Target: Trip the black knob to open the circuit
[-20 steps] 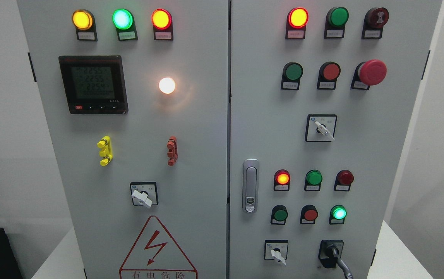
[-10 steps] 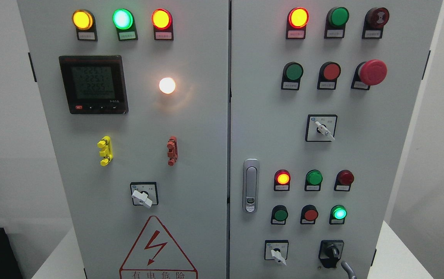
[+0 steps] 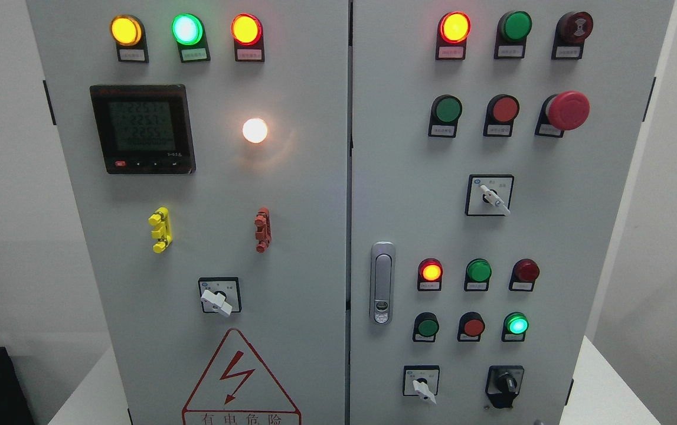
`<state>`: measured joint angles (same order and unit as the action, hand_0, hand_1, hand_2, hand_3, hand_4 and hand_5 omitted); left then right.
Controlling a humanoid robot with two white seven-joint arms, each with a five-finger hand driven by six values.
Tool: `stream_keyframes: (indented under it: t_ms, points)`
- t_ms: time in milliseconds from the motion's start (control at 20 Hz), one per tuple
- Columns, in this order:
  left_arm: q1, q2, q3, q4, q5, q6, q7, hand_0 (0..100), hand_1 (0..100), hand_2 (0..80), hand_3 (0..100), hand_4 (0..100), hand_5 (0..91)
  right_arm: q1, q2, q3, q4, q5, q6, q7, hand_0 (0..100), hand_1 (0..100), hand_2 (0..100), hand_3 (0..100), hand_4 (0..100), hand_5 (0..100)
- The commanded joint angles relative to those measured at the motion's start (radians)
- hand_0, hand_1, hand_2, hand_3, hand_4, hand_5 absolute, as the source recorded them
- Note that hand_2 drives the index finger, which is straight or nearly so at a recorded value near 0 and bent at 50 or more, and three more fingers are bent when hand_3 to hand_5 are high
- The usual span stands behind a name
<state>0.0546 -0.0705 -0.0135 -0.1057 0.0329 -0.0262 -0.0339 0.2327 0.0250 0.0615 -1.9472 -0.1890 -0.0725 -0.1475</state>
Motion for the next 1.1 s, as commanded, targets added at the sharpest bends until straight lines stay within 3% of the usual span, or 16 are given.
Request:
stream_keyframes:
  t_ms: [0, 200, 251, 351, 451, 551, 601, 702, 852, 1053]
  points:
    - [-0.002, -0.002, 0.001, 0.000, 0.002, -0.003, 0.000, 12, 39, 0.0, 0, 0, 0.0, 0.017, 0.006, -0.003, -0.038, -0.003, -0.019, -0.003, 9, 18, 1, 100, 95, 89]
    - [-0.002, -0.002, 0.001, 0.000, 0.002, -0.003, 0.000, 12, 39, 0.0, 0, 0, 0.0, 0.046, 0.007, -0.005, -0.045, -0.001, -0.026, -0.004, 9, 18, 0, 100, 87, 79]
    - [-0.004, -0.002, 0.001, 0.000, 0.002, -0.003, 0.000, 12, 39, 0.0, 0, 0, 0.0, 0.048, 0.007, -0.005, -0.047, -0.003, -0.026, -0.004, 9, 18, 0, 100, 84, 74]
    - [-0.004, -0.002, 0.001, 0.000, 0.002, -0.003, 0.000, 12, 39, 0.0, 0, 0, 0.0, 0.054, 0.007, -0.005, -0.050, -0.003, -0.035, -0.003, 9, 18, 0, 91, 72, 59]
    - [-0.004, -0.002, 0.001, 0.000, 0.002, -0.003, 0.000, 12, 39, 0.0, 0, 0, 0.0, 0.059, 0.007, -0.003, -0.052, -0.003, -0.047, 0.003, 9, 18, 0, 74, 57, 47]
    - [-0.002, -0.002, 0.001, 0.000, 0.002, -0.003, 0.000, 12, 39, 0.0, 0, 0, 0.0, 0.065, 0.012, 0.000, -0.053, -0.001, -0.055, 0.009, 9, 16, 0, 43, 32, 25]
    - [-0.004, -0.002, 0.001, 0.000, 0.002, -0.003, 0.000, 12, 39, 0.0, 0, 0, 0.0, 0.068, 0.013, 0.001, -0.056, -0.001, -0.058, 0.011, 9, 16, 0, 40, 29, 22]
    - [-0.004, -0.002, 0.001, 0.000, 0.002, -0.003, 0.000, 12, 39, 0.0, 0, 0, 0.0, 0.074, 0.013, 0.001, -0.059, -0.001, -0.061, 0.011, 6, 14, 0, 19, 10, 5]
    - [-0.004, -0.002, 0.001, 0.000, 0.002, -0.003, 0.000, 12, 39, 0.0, 0, 0, 0.0, 0.080, 0.013, 0.000, -0.061, -0.001, -0.061, 0.012, 4, 13, 0, 6, 0, 0]
    - [-0.004, -0.002, 0.001, 0.000, 0.002, -0.003, 0.000, 12, 39, 0.0, 0, 0, 0.0, 0.085, 0.015, 0.000, -0.062, -0.001, -0.061, 0.012, 3, 13, 0, 3, 0, 0]
